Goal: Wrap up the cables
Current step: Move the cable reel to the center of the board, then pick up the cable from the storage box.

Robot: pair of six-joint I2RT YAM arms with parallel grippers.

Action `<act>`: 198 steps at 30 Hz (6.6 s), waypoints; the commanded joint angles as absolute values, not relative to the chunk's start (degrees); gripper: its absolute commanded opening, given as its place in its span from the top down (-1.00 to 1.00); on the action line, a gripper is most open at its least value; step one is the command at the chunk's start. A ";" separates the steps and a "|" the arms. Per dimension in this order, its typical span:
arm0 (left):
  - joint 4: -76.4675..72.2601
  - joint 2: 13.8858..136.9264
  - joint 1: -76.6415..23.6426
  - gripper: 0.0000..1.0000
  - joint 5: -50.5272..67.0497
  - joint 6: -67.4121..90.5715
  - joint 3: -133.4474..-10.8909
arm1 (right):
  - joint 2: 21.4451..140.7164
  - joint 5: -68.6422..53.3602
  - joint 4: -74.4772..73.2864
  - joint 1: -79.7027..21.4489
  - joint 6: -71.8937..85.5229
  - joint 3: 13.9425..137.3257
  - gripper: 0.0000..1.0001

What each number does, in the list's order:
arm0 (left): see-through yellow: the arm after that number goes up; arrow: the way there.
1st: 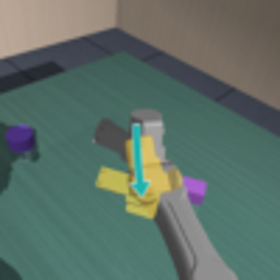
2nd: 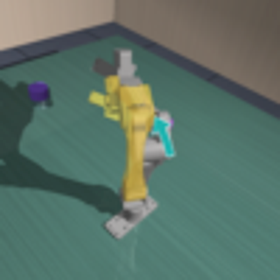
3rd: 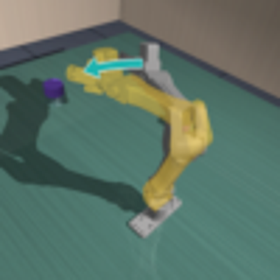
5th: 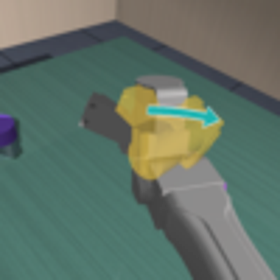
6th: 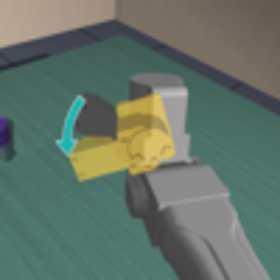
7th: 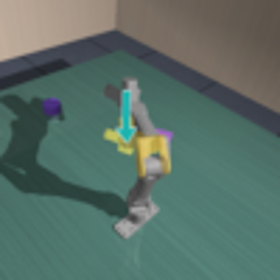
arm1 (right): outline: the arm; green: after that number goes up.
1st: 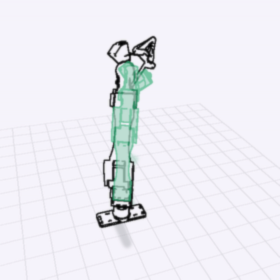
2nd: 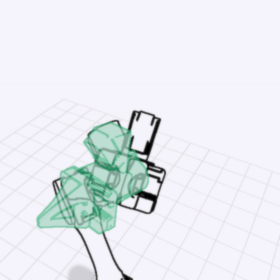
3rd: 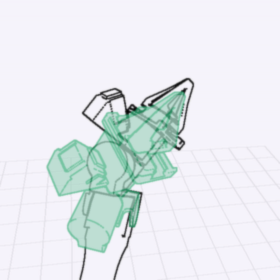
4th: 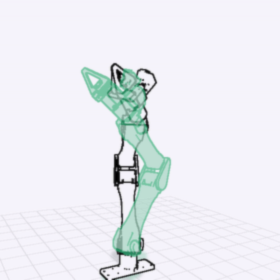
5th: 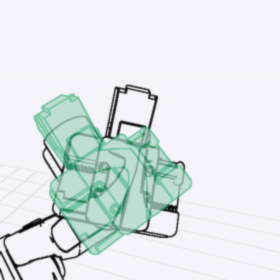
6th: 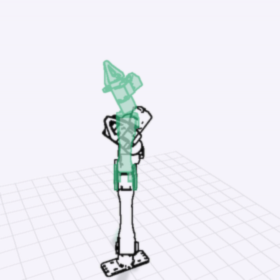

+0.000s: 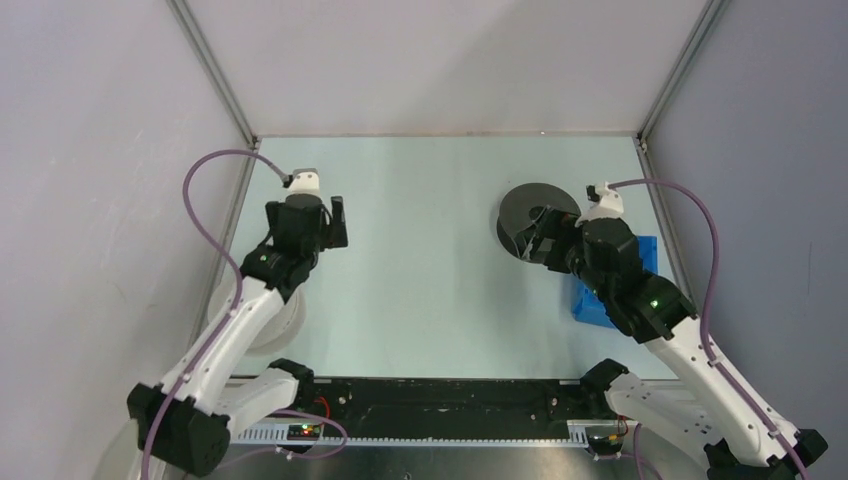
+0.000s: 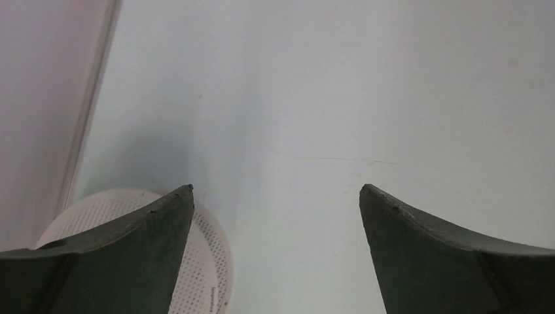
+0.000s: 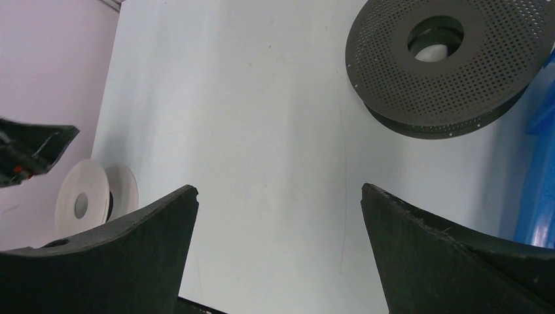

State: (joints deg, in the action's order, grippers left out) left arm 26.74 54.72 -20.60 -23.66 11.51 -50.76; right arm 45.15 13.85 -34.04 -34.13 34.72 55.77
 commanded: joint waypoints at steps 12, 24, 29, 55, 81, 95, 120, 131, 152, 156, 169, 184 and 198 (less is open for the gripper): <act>35.39 74.20 -8.77 -0.99 -41.50 25.35 -53.26 | 35.18 9.28 -27.48 -34.05 32.27 50.26 -1.00; 39.38 83.61 -1.73 -0.99 -32.26 31.23 -54.97 | 33.23 10.44 -29.13 -33.99 30.58 48.21 -1.00; 41.78 84.55 -0.19 -0.99 -35.27 36.77 -55.15 | 33.05 10.34 -28.76 -33.93 30.33 48.16 -1.00; 43.67 85.18 -5.74 -0.69 -24.53 43.66 -54.15 | 35.20 6.90 -26.51 -33.88 30.93 47.81 -1.00; 33.61 79.48 -34.78 0.01 22.08 27.82 -68.66 | 35.56 -3.71 -10.11 -34.30 28.15 38.91 -0.78; 28.76 84.08 -25.35 -0.33 34.82 26.20 -64.07 | 36.00 -3.28 -8.58 -34.73 27.86 37.66 -0.72; 28.90 89.49 -12.90 -0.48 48.41 18.74 -61.82 | 52.96 -33.01 33.31 -33.28 -7.68 30.21 -0.43; 28.90 89.32 -13.21 -0.49 49.89 18.00 -61.05 | 75.68 -51.14 39.80 -34.19 -27.42 40.47 -0.25; 29.13 85.91 -17.88 -0.54 49.50 17.77 -62.26 | 88.71 -54.67 11.77 -37.08 -52.35 54.57 0.87; 29.70 81.61 -18.21 -0.64 46.70 17.08 -63.85 | 87.15 -54.26 7.35 -36.97 -53.91 54.58 1.00; 30.18 65.83 -26.19 -0.61 25.38 -5.54 -61.05 | 81.07 -60.21 -8.24 -31.38 -59.60 54.84 1.00; 25.51 70.20 -31.60 -0.39 13.47 -29.93 -60.01 | 80.55 -65.56 -14.92 -29.71 -63.43 56.86 1.00; 24.81 67.38 -31.62 0.99 10.05 -20.62 -58.73 | 79.42 -59.52 -3.87 -28.63 -45.00 56.87 0.34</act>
State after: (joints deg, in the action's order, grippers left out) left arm 28.80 71.75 -31.97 14.66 -27.27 -58.39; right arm 81.87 -60.86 -8.36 -28.93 -55.35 55.05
